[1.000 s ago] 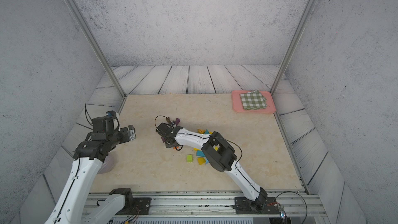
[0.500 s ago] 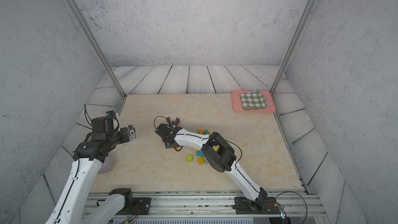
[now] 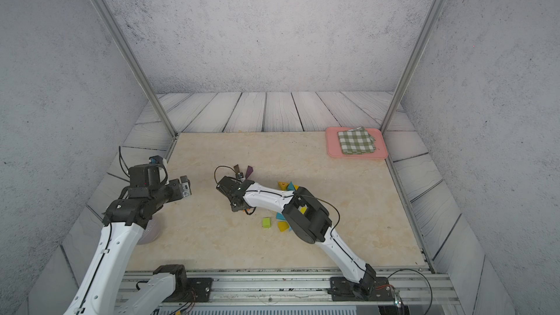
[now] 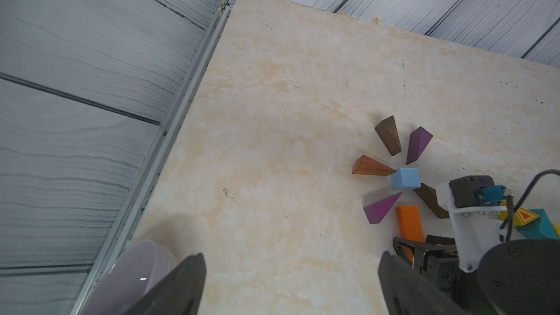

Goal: Assemble a small pinwheel with building blocks
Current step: Assemble the building block at the center of the board, then pick up the building block from the center of the board.

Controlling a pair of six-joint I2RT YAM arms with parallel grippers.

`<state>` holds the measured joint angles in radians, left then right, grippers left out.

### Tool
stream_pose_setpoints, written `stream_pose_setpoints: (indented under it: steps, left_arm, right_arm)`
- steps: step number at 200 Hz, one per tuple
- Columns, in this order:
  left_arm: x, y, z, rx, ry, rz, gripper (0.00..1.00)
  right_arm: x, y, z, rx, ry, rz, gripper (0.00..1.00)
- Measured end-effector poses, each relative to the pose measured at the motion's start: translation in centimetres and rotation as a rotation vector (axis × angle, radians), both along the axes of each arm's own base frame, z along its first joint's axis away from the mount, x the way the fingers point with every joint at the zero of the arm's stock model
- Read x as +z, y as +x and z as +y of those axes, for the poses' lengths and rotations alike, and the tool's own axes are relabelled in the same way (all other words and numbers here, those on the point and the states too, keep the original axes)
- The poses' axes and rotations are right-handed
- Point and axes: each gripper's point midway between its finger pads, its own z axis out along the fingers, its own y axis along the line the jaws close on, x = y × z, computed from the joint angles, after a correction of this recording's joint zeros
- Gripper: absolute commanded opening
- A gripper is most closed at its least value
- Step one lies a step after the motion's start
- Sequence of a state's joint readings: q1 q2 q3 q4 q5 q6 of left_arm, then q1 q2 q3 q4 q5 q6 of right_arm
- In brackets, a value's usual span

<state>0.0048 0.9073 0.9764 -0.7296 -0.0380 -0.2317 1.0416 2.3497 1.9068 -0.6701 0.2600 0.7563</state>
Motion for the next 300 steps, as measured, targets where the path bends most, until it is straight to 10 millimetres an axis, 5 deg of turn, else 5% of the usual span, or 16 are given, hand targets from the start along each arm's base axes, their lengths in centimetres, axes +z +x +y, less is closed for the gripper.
stream_pose_setpoints:
  steps: [27, 49, 70, 88, 107, 136, 194, 300]
  left_arm:
    - [0.0, 0.0, 0.0, 0.000, 0.000, 0.000, 0.96]
    - [0.0, 0.0, 0.0, 0.000, 0.000, 0.000, 0.96]
    - [0.0, 0.0, 0.0, -0.001, 0.001, 0.000, 0.96]
    - [0.0, 0.0, 0.0, -0.001, 0.001, 0.001, 0.96]
    - [0.0, 0.0, 0.0, -0.003, 0.003, 0.001, 0.96]
    - [-0.1, 0.0, 0.0, -0.002, 0.005, 0.002, 0.96]
    - [-0.4, 0.0, 0.1, -0.002, 0.007, 0.012, 0.96]
    - [-0.6, 0.0, 0.2, 0.003, 0.012, 0.019, 0.96]
  right_arm:
    - [1.3, -1.0, 0.5, 0.099, 0.016, 0.032, 0.67]
    - [5.5, -2.7, -0.7, 0.229, 0.081, 0.050, 0.66]
    - [10.3, -3.4, -5.2, 0.305, 0.152, 0.041, 0.64]
    - [11.9, -1.9, -10.6, 0.317, 0.150, 0.011, 0.63]
    - [10.2, -0.4, -15.5, 0.333, 0.046, 0.011, 0.59]
    - [4.9, -2.1, -17.9, 0.420, -0.117, 0.113, 0.53]
    - [0.6, -2.1, -18.2, 0.476, -0.175, 0.187, 0.54]
    - [0.0, -1.8, -15.2, 0.564, -0.164, 0.152, 0.60]
